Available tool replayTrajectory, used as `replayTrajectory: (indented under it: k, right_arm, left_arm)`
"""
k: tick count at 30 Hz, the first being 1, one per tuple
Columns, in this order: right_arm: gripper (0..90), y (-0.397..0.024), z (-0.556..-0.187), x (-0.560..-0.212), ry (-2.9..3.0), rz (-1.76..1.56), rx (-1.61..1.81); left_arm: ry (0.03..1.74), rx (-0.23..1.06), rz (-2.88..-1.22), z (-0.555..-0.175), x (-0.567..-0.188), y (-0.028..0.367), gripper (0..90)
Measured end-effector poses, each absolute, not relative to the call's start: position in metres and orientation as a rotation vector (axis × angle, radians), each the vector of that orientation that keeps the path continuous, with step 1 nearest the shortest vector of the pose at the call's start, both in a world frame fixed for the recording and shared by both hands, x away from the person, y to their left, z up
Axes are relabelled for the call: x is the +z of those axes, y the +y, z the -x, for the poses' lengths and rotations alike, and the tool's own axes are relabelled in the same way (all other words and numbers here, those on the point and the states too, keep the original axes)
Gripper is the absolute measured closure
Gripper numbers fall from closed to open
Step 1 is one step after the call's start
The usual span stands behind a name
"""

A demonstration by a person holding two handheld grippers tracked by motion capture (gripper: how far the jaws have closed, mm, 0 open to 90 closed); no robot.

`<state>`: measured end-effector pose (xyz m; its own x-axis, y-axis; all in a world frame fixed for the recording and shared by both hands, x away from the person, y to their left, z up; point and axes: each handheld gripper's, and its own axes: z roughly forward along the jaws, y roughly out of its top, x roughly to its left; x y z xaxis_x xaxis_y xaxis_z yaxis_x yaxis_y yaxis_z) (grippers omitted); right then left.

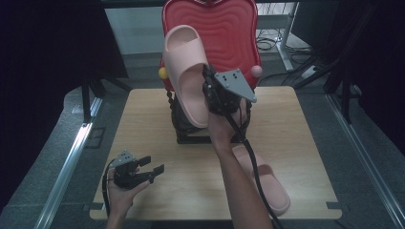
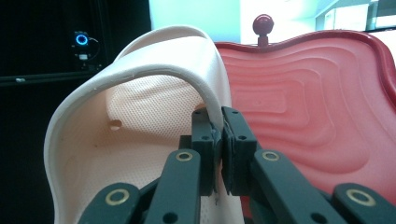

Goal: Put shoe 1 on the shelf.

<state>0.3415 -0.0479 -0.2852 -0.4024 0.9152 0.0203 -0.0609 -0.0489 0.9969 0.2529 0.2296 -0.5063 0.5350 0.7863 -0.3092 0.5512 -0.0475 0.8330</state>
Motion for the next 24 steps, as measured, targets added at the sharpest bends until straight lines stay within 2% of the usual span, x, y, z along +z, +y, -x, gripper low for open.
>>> replayTrajectory:
  k: [24]
  right_arm:
    - [84.5, -0.026, -0.368, -0.267, 1.434, -0.974, 1.519]
  left_arm:
    - [1.134, 0.281, -1.714, -0.253, -0.507, 0.233, 26.0]
